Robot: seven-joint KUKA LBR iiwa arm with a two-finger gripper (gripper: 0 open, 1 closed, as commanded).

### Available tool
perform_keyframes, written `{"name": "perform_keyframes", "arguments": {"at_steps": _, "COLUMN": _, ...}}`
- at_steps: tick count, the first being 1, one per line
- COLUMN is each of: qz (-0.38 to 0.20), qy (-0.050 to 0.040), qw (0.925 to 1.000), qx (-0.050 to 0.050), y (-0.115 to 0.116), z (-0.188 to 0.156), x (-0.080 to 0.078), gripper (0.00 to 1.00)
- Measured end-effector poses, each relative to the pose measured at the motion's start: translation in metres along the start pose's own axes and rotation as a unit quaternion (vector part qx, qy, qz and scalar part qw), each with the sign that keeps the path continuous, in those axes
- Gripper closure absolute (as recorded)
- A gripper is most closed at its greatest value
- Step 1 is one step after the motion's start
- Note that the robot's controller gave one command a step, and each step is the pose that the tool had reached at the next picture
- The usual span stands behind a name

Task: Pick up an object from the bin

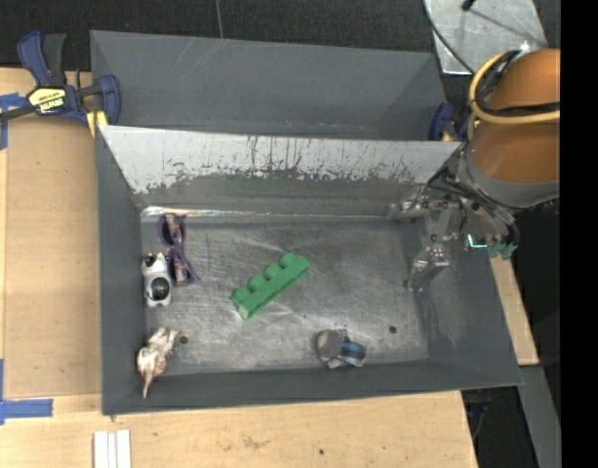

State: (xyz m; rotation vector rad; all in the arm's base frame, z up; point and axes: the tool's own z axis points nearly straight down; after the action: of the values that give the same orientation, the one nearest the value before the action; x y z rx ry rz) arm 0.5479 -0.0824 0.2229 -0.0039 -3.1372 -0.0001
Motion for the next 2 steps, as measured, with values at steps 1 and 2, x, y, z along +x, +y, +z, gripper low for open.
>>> {"name": "perform_keyframes", "arguments": {"at_steps": 1, "qz": -0.001, "qy": -0.0042, "qw": 1.0000, "qx": 0.000, "y": 0.000, "z": -0.004, "x": -0.002, "gripper": 0.00}}
{"name": "perform_keyframes", "arguments": {"at_steps": 2, "qz": -0.019, "qy": -0.0087, "qw": 0.9998, "qx": 0.001, "y": 0.004, "z": 0.035, "x": -0.011, "gripper": 0.00}}
